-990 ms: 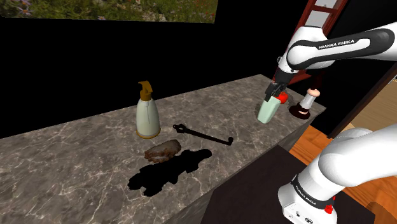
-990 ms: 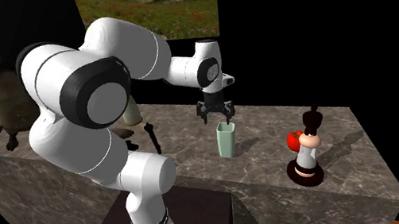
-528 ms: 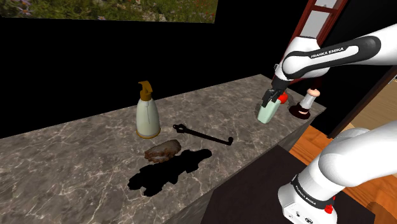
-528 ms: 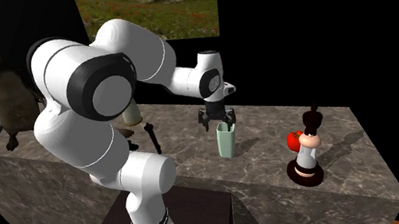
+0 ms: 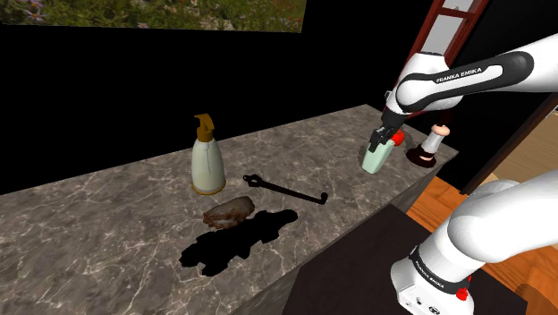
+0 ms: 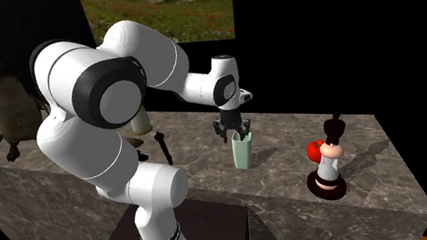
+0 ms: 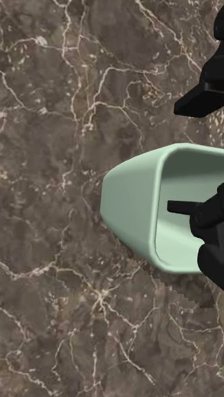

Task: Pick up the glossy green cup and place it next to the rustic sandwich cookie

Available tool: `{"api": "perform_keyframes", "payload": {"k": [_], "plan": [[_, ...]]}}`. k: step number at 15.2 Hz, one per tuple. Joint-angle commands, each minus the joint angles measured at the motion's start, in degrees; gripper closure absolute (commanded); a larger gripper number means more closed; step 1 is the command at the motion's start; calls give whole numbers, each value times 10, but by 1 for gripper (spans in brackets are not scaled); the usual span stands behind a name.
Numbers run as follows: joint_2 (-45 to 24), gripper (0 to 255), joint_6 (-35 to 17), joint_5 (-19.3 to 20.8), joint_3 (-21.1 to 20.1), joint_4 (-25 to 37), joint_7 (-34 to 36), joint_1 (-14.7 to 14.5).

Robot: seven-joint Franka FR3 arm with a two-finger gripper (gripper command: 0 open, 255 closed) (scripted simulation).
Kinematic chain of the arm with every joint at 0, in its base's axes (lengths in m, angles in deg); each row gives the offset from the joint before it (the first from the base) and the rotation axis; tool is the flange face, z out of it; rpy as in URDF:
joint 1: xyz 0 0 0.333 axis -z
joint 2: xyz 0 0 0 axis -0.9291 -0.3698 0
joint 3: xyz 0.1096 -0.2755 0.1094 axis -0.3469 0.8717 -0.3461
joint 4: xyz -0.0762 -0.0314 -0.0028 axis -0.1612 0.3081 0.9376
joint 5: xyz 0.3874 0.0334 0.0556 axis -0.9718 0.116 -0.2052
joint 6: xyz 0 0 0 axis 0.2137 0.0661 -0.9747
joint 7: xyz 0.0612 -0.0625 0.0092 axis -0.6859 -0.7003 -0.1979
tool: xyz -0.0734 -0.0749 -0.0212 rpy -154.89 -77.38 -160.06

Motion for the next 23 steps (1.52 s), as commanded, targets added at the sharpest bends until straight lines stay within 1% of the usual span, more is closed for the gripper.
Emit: {"api": "perform_keyframes", "payload": {"k": [1, 9, 23], "plan": [[0, 255, 0, 0, 0, 0, 0, 0], [0, 255, 0, 0, 0, 0, 0, 0], [53, 255, 125, -8, -26, 73, 3, 1]]}}
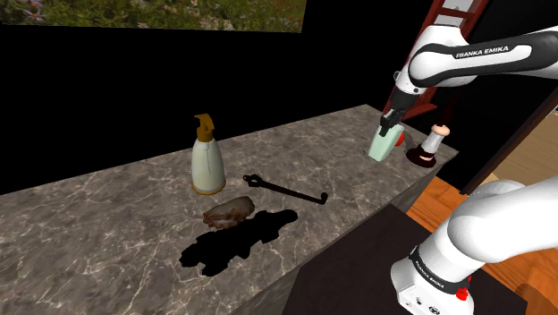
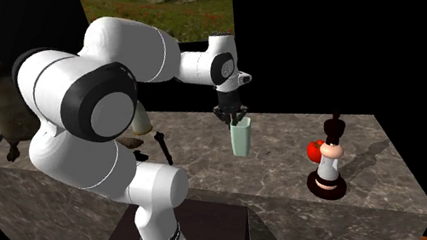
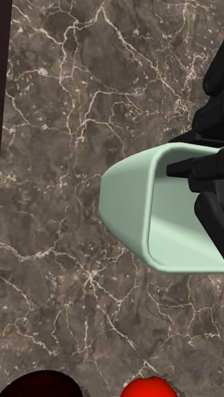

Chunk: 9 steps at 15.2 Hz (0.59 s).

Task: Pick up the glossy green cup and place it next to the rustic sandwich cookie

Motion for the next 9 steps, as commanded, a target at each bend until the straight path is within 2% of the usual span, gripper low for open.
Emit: {"api": "perform_keyframes", "payload": {"k": [1, 9], "plan": [[4, 255, 17, -2, -3, 13, 0, -1], [17, 255, 82, -9, -15, 65, -1, -3]]}}
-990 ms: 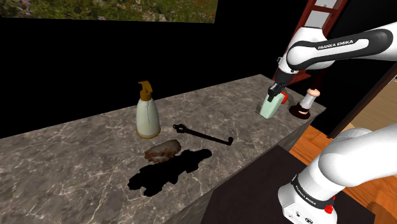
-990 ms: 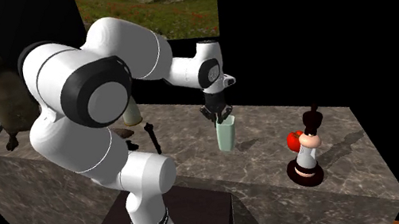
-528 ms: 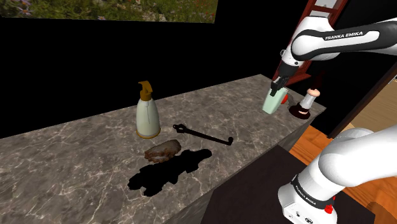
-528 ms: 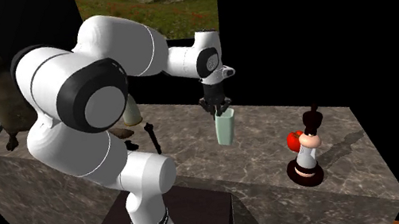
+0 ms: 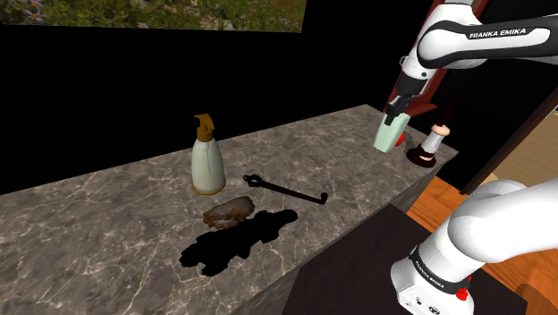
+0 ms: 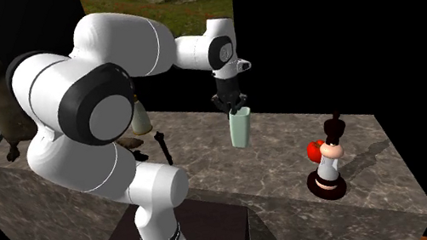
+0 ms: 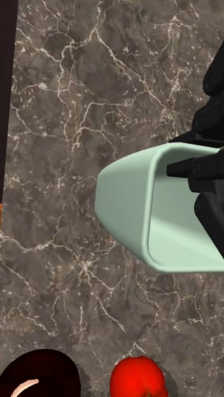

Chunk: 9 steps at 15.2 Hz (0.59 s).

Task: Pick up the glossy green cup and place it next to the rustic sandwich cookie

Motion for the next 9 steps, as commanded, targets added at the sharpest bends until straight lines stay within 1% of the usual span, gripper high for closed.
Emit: {"api": "perform_keyframes", "payload": {"k": [1, 9], "plan": [[3, 255, 18, -2, -3, 16, -1, -1], [5, 255, 80, -10, -13, 75, -2, -4]]}}
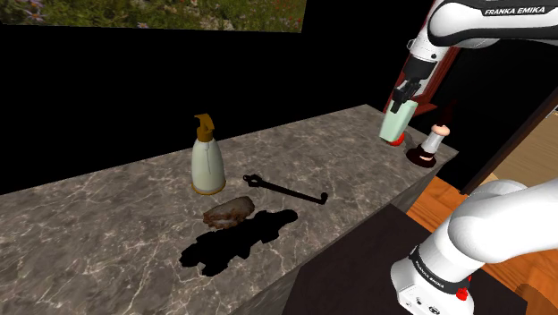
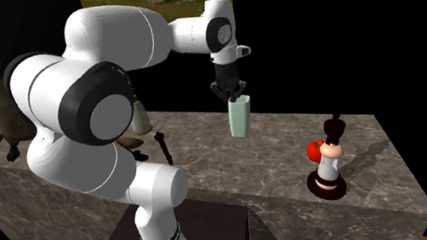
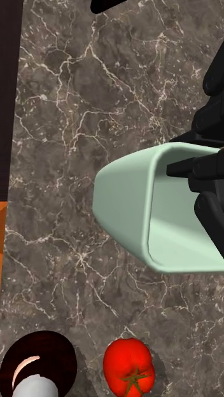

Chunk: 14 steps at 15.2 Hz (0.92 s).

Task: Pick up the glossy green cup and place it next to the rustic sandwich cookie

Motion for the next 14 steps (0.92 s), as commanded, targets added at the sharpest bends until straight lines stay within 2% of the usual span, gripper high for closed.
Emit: {"api": "perform_keyframes", "payload": {"k": [1, 10, 14], "plan": [[0, 255, 16, -2, -3, 15, 0, -1], [-8, 255, 81, -10, -11, 88, -3, -6], [37, 255, 92, -24, -61, 48, 52, -14]]}}
